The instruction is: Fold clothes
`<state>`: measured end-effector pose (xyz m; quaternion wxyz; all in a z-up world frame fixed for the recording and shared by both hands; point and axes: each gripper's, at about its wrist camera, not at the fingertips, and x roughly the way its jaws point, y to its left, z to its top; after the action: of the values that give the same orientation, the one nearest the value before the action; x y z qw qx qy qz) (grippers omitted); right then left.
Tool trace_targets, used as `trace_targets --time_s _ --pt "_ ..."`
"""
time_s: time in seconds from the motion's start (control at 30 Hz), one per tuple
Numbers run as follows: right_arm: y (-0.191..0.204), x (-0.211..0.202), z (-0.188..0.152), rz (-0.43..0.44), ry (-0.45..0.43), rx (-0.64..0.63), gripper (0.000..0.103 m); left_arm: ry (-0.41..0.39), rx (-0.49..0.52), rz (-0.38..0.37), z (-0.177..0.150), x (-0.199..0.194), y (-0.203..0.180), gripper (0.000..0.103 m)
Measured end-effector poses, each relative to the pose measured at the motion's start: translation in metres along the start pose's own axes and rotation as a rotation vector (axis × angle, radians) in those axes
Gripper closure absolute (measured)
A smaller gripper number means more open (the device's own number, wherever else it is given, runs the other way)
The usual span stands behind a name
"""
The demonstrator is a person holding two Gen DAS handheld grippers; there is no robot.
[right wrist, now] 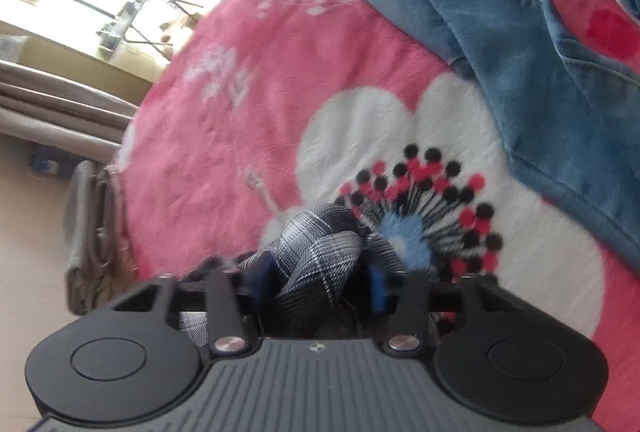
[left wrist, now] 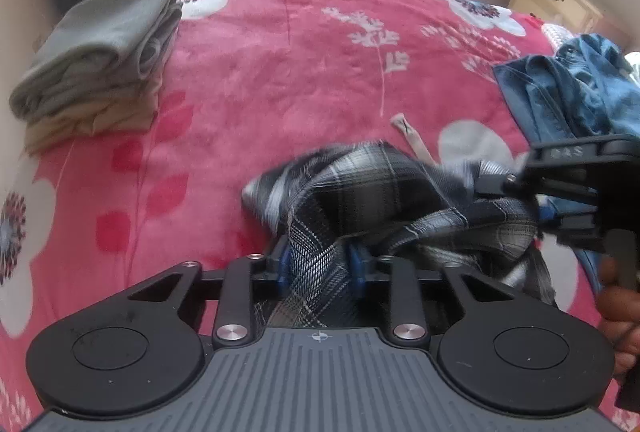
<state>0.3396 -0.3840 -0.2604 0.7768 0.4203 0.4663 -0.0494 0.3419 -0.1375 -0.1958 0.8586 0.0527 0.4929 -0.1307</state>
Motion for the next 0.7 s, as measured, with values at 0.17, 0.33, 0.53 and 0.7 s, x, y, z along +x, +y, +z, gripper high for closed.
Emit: trace_targets --time_s 0.17,0.33,0.53,0.7 --pt "0.005 -0.048 -0.052 0.106 0.013 -0.131 0.090 0.072 0.018 -0.044 -0.035 -0.016 0.006 0.092" --pt "0.000 -0.098 -0.111 0.184 0.059 -0.216 0.093 0.120 0.061 -0.070 -0.079 -0.040 0.008 0.093" --pt "0.003 -0.139 -0.178 0.201 0.180 -0.422 0.094 0.239 0.117 -0.102 -0.134 -0.068 0.017 0.096" --pt "0.006 -0.145 -0.234 0.204 0.328 -0.616 0.094 0.292 0.139 -0.093 -0.168 -0.084 0.030 0.096"
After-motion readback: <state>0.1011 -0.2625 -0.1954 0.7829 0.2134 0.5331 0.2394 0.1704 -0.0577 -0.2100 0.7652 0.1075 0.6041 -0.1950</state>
